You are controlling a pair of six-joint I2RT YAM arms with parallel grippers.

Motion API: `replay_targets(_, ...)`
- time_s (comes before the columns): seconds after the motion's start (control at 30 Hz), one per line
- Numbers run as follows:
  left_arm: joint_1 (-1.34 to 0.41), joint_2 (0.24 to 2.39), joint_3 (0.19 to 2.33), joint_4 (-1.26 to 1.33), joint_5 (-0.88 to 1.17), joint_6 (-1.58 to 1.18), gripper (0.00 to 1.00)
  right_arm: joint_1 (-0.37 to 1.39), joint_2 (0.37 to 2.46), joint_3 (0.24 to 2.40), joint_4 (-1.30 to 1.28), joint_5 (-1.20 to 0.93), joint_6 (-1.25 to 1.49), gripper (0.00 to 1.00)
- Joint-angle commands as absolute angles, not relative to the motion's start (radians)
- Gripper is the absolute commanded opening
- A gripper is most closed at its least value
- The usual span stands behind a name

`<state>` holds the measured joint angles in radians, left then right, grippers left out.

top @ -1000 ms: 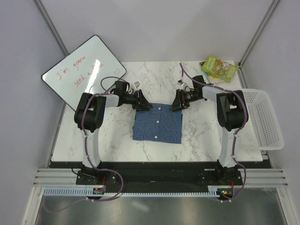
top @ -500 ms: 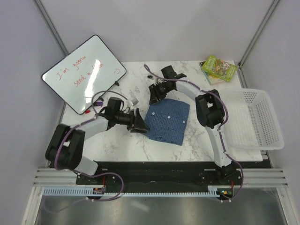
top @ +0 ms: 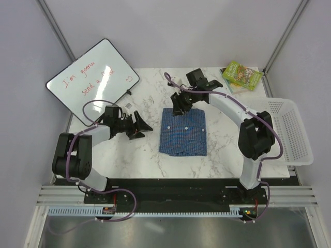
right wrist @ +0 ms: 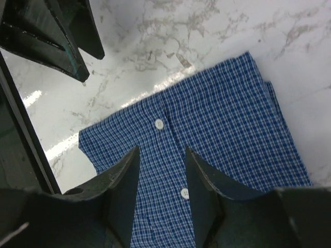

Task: Fold and stack the long sleeve shirts
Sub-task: Fold the shirt

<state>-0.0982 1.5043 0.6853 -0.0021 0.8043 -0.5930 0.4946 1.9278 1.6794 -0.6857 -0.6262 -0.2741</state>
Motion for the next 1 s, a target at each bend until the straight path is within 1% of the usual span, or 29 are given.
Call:
replay_targets(0.0, -0.179, 1.607, 0.747, 0.135, 0.684, -0.633, 0.84, 0.500, 1.936, 1.574, -0.722, -0.499, -0.278, 0.47)
replay_targets(0.13, -0.248, 1.690, 0.782, 0.184, 0.638, -0.658, 0.82, 0.457, 1.992, 1.536, -0.721, -0.393, -0.284, 0.43)
replay_targets(0.2, -0.268, 1.715, 0.792, 0.215, 0.614, -0.679, 0.82, 0.454, 2.029, 1.537, -0.724, -0.347, -0.329, 0.43)
replay_targets(0.33, -0.287, 1.772, 0.773, 0.307, 0.589, -0.748, 0.82, 0.446, 2.167, 1.555, -0.720, -0.230, -0.432, 0.39)
replay_targets(0.43, -0.298, 1.772, 0.730, 0.402, 0.563, -0.814, 0.82, 0.436, 2.209, 1.559, -0.689, -0.209, -0.507, 0.38)
replay_targets(0.63, -0.327, 1.828, 0.727, 0.460, 0.537, -0.880, 0.80, 0.433, 2.263, 1.611, -0.681, -0.215, -0.590, 0.37)
replay_targets(0.97, -0.359, 1.940, 0.738, 0.592, 0.543, -0.985, 0.68, 0.434, 2.247, 1.618, -0.729, -0.224, -0.586, 0.37)
